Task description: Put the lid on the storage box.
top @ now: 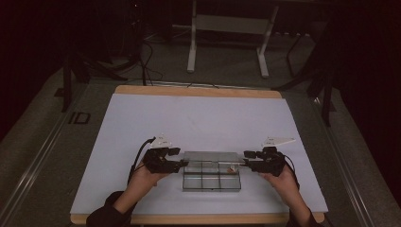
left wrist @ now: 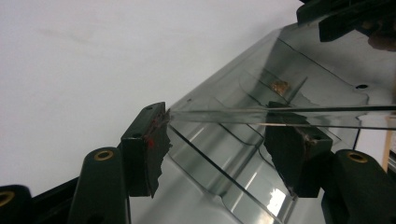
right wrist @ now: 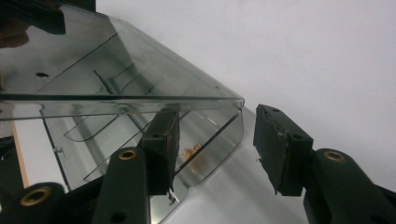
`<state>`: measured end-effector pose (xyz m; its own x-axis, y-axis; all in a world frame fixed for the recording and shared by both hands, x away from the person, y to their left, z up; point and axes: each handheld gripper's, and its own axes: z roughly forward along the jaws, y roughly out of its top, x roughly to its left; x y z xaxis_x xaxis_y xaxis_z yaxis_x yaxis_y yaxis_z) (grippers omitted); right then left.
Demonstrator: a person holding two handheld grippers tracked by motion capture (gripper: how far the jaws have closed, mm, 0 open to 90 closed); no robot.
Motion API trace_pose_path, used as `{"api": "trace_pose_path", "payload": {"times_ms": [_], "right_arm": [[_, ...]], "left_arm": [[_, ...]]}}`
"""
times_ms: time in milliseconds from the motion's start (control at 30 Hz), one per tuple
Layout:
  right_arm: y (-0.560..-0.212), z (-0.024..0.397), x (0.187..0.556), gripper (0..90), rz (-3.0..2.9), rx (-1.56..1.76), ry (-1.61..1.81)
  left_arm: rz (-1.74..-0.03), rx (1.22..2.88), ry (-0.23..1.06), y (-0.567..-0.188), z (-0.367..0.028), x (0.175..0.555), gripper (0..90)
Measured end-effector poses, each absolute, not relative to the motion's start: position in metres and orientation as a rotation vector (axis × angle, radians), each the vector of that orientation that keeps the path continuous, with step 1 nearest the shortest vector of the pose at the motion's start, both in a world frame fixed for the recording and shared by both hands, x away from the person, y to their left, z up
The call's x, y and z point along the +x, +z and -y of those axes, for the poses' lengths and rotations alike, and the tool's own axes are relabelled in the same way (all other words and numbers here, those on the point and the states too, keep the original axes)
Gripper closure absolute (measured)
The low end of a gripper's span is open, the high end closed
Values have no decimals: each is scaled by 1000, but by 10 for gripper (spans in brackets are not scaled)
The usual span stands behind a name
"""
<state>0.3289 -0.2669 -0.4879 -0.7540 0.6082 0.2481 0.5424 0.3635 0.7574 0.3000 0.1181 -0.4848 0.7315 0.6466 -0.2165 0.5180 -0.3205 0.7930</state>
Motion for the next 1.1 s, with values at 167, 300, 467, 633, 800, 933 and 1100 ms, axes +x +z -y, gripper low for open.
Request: {"api": "trace_pose_path", "payload": {"times_ms": [167,300,467,633,800,933,1100], "right_arm": [[-493,268,326,480,-2542,1089,1358],[-496,270,325,475,-2543,1103,1365],[-500,271,322,468,-2548,1107,1348],[-502,272,323,466,-2543,1110,1341],[-503,271,323,460,-2547,1089,1306],[-507,272,324,460,-2547,1093,1285],[-508,275,326,460,-2530,1103,1295]], "left_arm": [[-897,2011,175,-489,-121,296,387],[-905,2016,161,-493,-122,294,387],[-913,2032,164,-498,-124,291,388],[-916,2027,163,-500,-125,290,387],[-924,2046,169,-504,-128,293,387],[-945,2043,162,-511,-132,296,388],[-960,2032,155,-518,-134,299,388]]}}
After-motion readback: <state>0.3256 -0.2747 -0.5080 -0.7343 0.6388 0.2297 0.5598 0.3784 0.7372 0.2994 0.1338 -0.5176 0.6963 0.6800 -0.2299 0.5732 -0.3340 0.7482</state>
